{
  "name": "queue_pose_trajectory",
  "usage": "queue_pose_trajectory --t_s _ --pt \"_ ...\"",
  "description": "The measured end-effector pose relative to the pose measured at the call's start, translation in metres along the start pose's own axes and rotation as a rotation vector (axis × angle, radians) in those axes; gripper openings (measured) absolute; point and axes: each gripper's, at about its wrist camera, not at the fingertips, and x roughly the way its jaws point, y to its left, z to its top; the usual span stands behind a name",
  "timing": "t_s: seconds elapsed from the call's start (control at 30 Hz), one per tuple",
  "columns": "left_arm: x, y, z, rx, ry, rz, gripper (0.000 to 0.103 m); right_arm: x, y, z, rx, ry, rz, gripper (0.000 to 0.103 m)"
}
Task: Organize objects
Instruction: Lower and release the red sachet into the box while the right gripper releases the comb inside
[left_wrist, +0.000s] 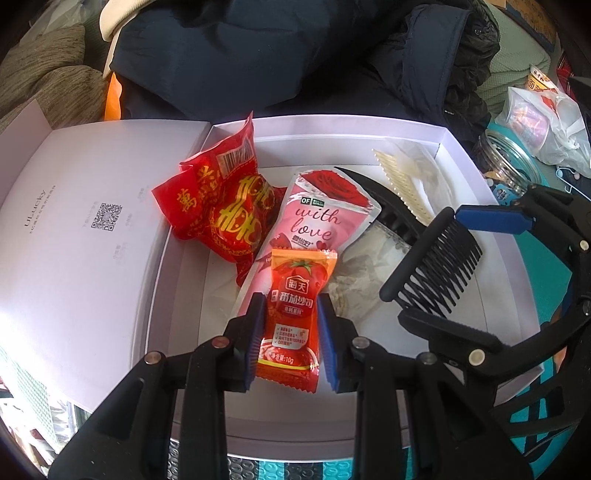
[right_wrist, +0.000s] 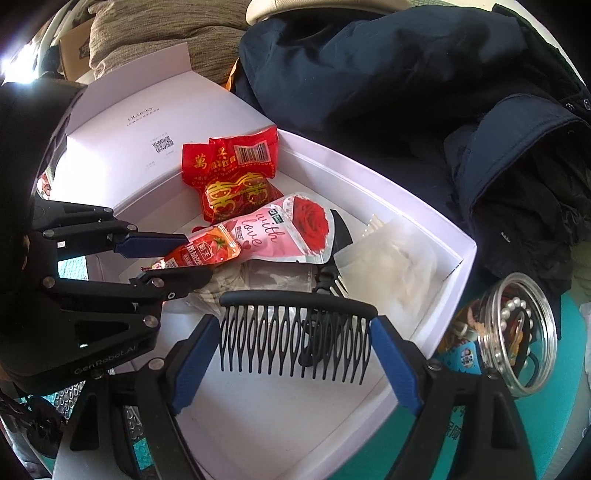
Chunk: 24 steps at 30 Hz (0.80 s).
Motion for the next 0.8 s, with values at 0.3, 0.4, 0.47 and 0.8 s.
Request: queue_pose_trajectory --t_s 0.3,0.4,0.47,0.8 --pt "-0.005 0.008 -0.005 -0.054 0.001 -0.005 0.026 0.001 0.004 0.004 0.004 0.030 -0.042 0.084" --pt "-0.007 0.011 -0.007 -0.070 -0.003 -0.010 0.026 0.000 0.006 0.004 0.009 0.030 -0.071 0.084" --pt "-0.007 0.011 -0.006 -0.065 -0.006 -0.004 0.027 -0.002 0.008 0.004 0.006 0.021 -0.086 0.084" --pt "-0.023 0.010 -0.007 -0.081 -0.030 0.032 0.050 -0.019 0.012 0.000 -0.011 -0.029 -0.137 0.092"
